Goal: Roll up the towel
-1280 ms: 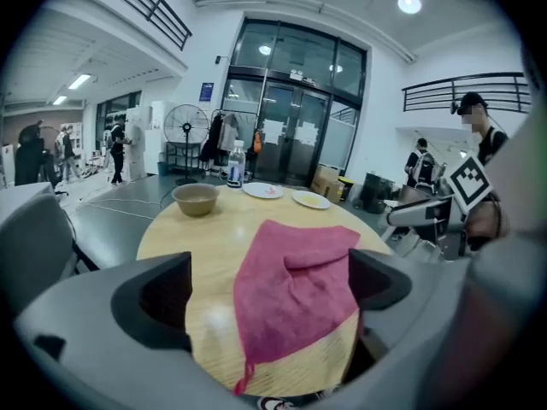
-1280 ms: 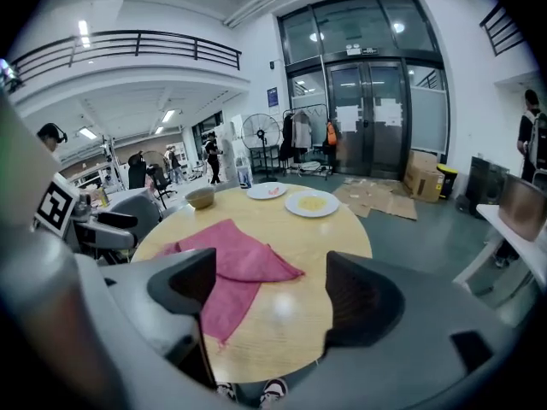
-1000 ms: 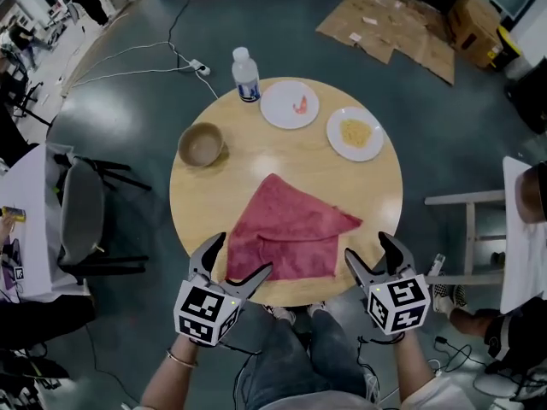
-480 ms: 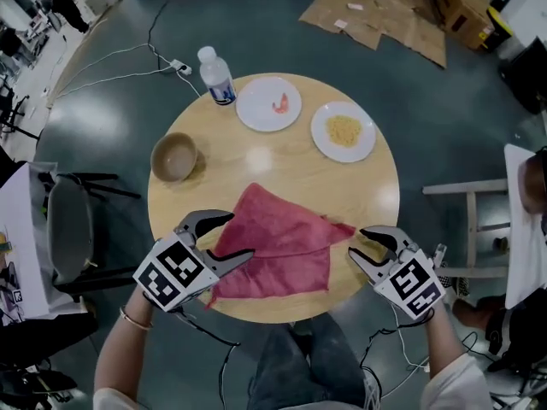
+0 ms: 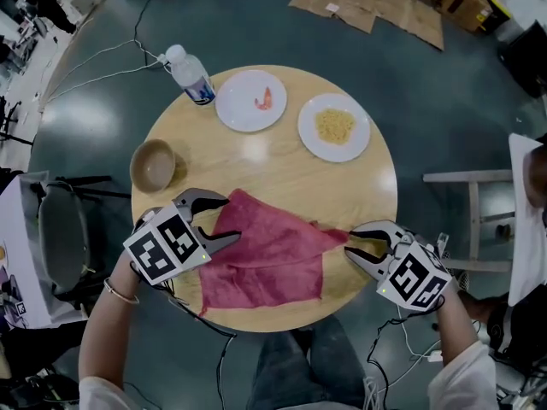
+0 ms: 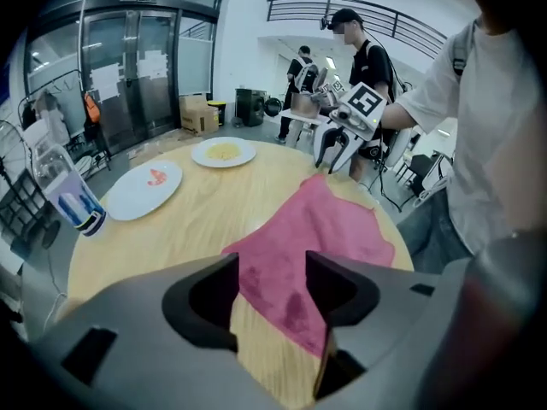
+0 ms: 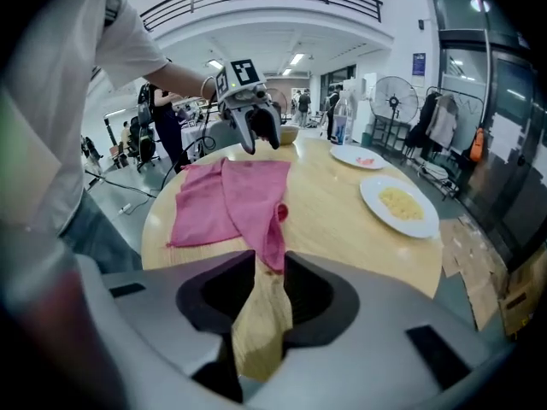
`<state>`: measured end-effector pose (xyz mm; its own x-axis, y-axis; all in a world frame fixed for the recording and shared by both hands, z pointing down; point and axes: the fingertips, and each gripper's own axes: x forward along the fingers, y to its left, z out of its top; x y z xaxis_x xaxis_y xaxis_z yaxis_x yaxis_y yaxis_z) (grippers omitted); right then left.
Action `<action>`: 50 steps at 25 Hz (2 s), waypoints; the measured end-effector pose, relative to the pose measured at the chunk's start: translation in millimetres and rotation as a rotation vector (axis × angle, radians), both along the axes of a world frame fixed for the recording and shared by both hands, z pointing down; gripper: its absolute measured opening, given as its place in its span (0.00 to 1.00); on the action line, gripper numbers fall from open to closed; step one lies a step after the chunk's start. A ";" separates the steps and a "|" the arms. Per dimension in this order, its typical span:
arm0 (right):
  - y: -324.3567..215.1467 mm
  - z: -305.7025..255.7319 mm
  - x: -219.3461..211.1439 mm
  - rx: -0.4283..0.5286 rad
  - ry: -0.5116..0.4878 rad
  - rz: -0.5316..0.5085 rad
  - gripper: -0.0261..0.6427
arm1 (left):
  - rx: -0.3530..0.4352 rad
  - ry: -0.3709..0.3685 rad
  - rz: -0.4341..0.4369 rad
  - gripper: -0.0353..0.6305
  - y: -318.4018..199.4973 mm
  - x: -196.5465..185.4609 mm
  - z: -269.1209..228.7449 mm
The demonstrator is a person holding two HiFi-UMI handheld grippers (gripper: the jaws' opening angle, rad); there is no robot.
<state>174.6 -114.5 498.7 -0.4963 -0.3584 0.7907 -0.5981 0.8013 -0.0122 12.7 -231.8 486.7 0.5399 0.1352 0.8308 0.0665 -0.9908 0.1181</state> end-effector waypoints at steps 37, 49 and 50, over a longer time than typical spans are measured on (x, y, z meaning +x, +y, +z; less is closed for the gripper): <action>-25.4 -12.5 -9.2 0.013 0.035 -0.225 0.05 | 0.070 -0.136 0.070 0.07 -30.9 5.3 20.7; -106.1 -32.8 -34.7 0.004 0.130 -0.213 0.05 | 0.250 -0.086 -0.204 0.07 -65.4 -61.1 -11.9; -113.3 -31.0 -38.0 -0.001 0.143 -0.219 0.05 | 0.265 -0.083 -0.225 0.07 -66.8 -66.2 -12.4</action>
<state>136.6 -227.8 467.7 -0.4452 -0.2542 0.8586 -0.4064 0.9118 0.0593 -53.6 -298.6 474.4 0.4608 -0.2050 0.8635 -0.1556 -0.9765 -0.1488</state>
